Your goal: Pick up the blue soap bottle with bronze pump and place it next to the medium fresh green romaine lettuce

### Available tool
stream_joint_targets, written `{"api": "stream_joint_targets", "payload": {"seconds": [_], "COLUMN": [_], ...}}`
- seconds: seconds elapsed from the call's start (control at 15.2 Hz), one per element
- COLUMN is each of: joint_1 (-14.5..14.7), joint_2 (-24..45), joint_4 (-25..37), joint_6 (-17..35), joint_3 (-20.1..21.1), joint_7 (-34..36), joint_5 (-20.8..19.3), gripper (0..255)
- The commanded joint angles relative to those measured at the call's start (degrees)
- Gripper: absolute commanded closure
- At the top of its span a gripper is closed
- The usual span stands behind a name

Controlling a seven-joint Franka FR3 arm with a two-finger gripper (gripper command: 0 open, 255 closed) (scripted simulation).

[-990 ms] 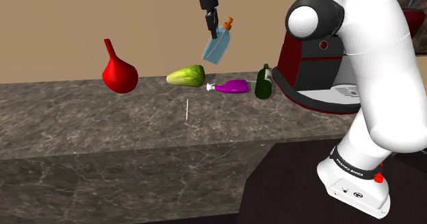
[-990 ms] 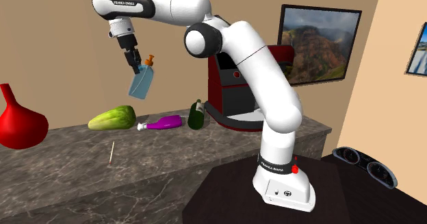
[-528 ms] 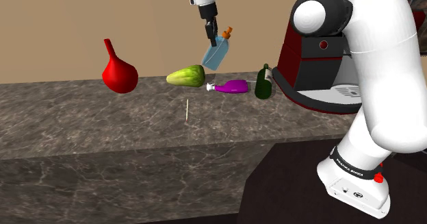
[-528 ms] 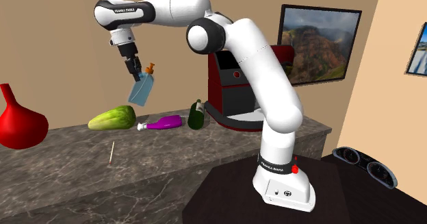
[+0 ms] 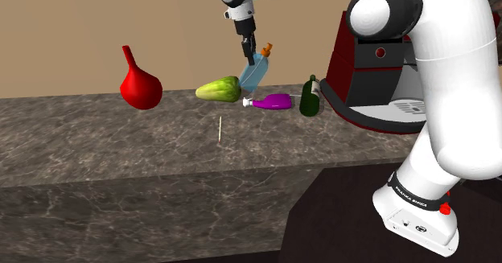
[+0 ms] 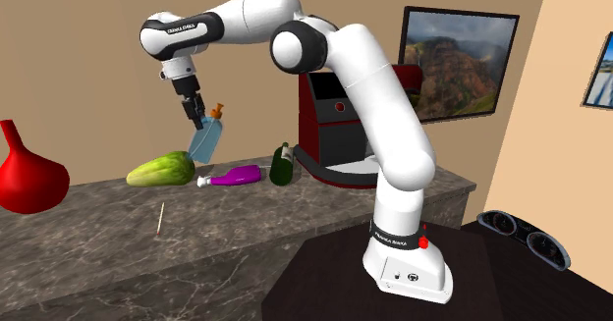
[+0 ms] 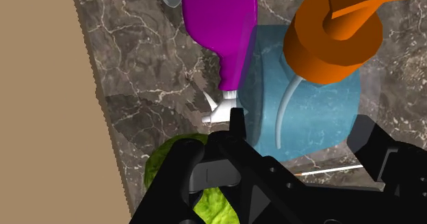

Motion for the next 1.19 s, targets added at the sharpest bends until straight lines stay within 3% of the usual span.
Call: {"api": "stream_joint_targets", "payload": {"seconds": [0.0, 1.12], "joint_1": [0.06, 0.38], "joint_2": [-0.12, 1.29], "joint_4": [-1.66, -12.56], "joint_6": [1.59, 13.81], "joint_3": [0.01, 0.32], "joint_7": [0.11, 1.13], "joint_5": [-0.02, 0.16], "gripper": [255, 255]}}
